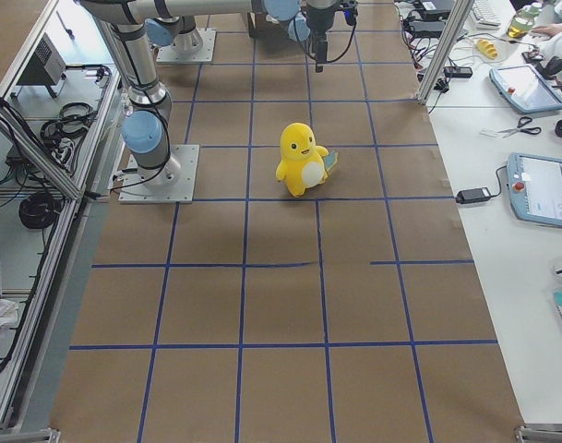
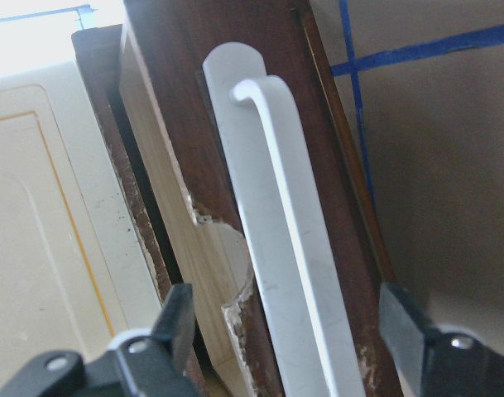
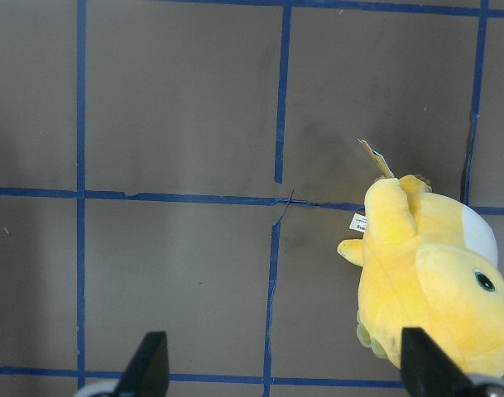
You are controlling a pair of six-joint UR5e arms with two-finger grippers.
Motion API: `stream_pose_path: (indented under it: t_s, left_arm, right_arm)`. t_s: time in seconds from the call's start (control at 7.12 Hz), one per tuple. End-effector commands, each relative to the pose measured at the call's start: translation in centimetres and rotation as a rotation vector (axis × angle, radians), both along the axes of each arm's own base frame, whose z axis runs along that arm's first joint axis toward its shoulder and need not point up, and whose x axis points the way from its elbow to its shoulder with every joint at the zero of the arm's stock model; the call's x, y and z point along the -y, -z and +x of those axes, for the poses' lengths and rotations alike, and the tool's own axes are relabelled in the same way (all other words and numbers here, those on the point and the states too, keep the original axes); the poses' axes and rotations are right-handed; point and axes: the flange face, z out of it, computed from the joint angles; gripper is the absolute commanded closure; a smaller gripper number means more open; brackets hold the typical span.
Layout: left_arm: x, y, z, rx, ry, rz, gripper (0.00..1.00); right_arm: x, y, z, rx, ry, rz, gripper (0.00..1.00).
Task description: Pull drawer sideways
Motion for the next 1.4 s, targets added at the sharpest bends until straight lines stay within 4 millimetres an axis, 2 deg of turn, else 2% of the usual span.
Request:
stream_pose_path:
  t_s: [0.0, 0.14, 0.28, 0.56, 0.84, 0.98, 1.12, 1.26]
  left_arm:
    - [0.6, -4.8, -0.8, -0.143, -0.025, 0.007, 0.00]
    - [0.9, -9.5, -1.6, -0.258, -0.020, 0.010, 0.00]
    - [-0.5, -14.6, -1.6, -0.345, 0.008, 0.018, 0.00]
    - [-3.8, -21.8, -1.1, -0.501, 0.048, -0.018, 0.00]
    - [-6.2, -24.8, 0.2, -0.689, -0.022, -0.057, 0.00]
    - [-6.4, -25.5, 1.4, -0.768, -0.054, -0.058, 0.00]
    - [-6.1, -26.4, 3.5, -0.789, -0.051, -0.050, 0.00]
    - [-5.6, -27.0, 5.9, -0.887, -0.097, -0.053, 0.00]
  right_arm:
    - [0.0, 0.0, 0.0, 0.000, 0.000, 0.000, 0.00]
    - [0.0, 0.0, 0.0, 0.000, 0.000, 0.000, 0.00]
    - [0.0, 0.0, 0.0, 0.000, 0.000, 0.000, 0.00]
    - [0.0, 0.0, 0.0, 0.000, -0.001, 0.000, 0.00]
    - [0.0, 0.0, 0.0, 0.000, 0.000, 0.000, 0.00]
    - [0.0, 0.0, 0.0, 0.000, 0.000, 0.000, 0.00]
    - [0.0, 0.0, 0.0, 0.000, 0.000, 0.000, 0.00]
    - [0.0, 0.0, 0.0, 0.000, 0.000, 0.000, 0.00]
